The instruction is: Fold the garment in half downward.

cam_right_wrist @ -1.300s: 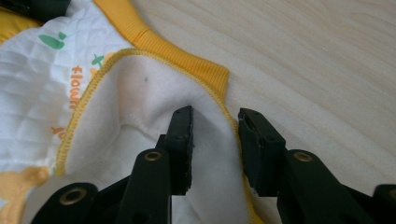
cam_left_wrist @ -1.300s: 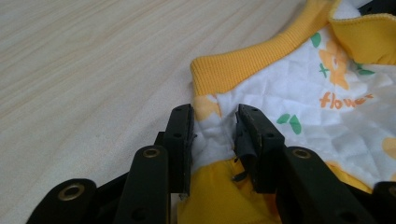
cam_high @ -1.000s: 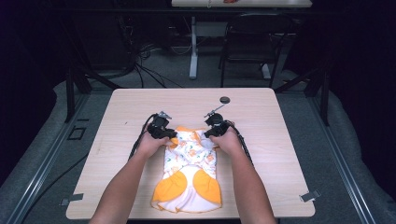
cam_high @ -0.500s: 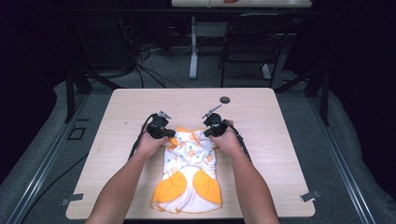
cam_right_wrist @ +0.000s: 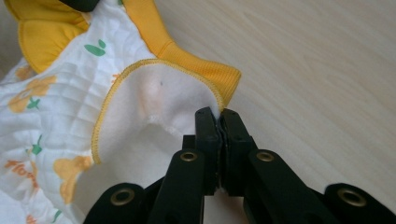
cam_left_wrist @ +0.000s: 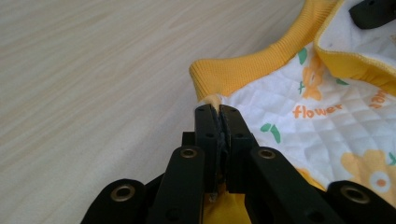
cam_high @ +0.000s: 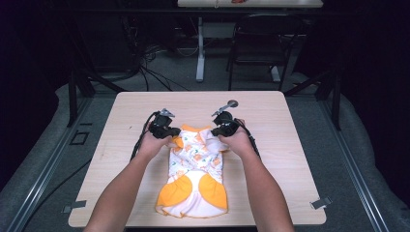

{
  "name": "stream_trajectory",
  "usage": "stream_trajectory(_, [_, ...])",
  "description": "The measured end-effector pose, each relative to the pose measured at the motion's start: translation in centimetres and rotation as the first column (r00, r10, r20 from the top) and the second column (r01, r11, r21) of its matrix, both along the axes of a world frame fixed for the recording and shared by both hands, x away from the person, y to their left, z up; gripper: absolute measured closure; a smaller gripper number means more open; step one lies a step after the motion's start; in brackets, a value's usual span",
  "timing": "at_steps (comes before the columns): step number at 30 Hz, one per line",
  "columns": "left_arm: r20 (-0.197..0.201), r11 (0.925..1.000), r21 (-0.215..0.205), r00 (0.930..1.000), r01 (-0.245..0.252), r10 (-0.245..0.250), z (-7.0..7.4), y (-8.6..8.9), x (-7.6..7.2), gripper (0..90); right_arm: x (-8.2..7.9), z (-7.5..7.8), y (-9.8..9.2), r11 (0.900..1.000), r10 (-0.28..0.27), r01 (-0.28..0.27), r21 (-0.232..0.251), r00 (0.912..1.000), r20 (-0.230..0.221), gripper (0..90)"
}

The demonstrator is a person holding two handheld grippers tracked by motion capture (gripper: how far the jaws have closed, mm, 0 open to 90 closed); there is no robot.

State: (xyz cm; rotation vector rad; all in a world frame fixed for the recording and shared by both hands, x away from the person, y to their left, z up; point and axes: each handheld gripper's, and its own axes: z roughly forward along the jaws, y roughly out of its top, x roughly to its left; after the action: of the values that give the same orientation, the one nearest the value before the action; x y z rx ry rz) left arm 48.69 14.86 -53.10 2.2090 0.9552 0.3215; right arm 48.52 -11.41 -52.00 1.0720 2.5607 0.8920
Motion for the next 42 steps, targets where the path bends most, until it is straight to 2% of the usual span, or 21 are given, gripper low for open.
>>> stream_trajectory(2, [0.006,0.9998,-0.016,1.0,-0.008,0.008,0.4,0.2,0.0,87.5,0.1,0.7,0.1,1.0,0.009,-0.009,-0.004,0.9998,0.018,87.2])
stream_trajectory(11, [0.057,0.9996,-0.025,0.9983,-0.011,0.012,2.9,0.4,0.0,87.6,0.1,3.4,0.6,1.0,0.013,-0.011,-0.024,0.9973,0.073,87.2])
stream_trajectory(21, [0.103,0.9995,-0.029,0.9946,-0.011,0.014,5.2,0.7,0.2,87.8,0.0,5.4,0.6,1.0,0.015,-0.013,-0.019,0.9913,0.131,87.2])
stream_trajectory(26, [0.116,0.9997,-0.025,0.9932,-0.004,0.007,5.6,0.8,0.0,87.8,-0.1,5.7,0.3,1.0,0.016,-0.014,-0.013,0.9881,0.153,87.2])
stream_trajectory(27, [0.129,0.9996,-0.029,0.9916,-0.007,0.01,5.7,0.8,0.0,87.8,-0.1,5.7,0.4,1.0,0.013,-0.012,-0.01,0.988,0.154,87.2])
stream_trajectory(34, [0.147,0.9991,-0.042,0.9891,0.009,-0.002,6.2,1.0,-0.3,87.8,-0.4,6.2,0.3,1.0,0.008,-0.01,0.009,0.9822,0.188,87.2])
stream_trajectory(38, [0.164,0.9991,-0.037,0.9864,0.021,-0.015,6.1,1.0,-1.0,87.7,-0.9,6.4,0.4,0.999,0.036,-0.034,-0.012,0.979,0.201,87.2])
stream_trajectory(42, [0.164,0.9991,-0.033,0.9862,0.028,-0.022,5.9,1.4,-1.6,87.8,-1.6,6.6,0.7,0.998,0.066,-0.063,-0.022,0.9739,0.217,87.1])
